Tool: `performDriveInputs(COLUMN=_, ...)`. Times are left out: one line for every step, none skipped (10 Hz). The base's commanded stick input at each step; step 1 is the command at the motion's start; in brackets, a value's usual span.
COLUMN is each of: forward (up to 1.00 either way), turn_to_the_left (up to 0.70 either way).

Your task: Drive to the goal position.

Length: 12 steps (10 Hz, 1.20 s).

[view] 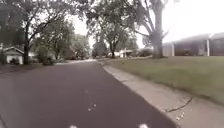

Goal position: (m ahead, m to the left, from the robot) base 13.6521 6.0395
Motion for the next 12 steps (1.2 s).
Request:
performDriveInputs(forward=0.7, turn_to_the_left=0.0)
performDriveInputs(forward=0.7, turn_to_the_left=0.0)
performDriveInputs(forward=0.7, turn_to_the_left=0.0)
performDriveInputs(forward=0.7, turn_to_the_left=0.0)
performDriveInputs(forward=0.7, turn_to_the_left=0.0)
performDriveInputs(forward=0.7, turn_to_the_left=0.0)
performDriveInputs(forward=0.7, turn_to_the_left=0.0)
performDriveInputs(forward=0.7, turn_to_the_left=0.0)
performDriveInputs(forward=0.7, turn_to_the_left=0.0)
performDriveInputs(forward=0.7, turn_to_the_left=0.0)
performDriveInputs(forward=0.7, turn_to_the_left=0.0)
performDriveInputs(forward=0.7, turn_to_the_left=0.0)
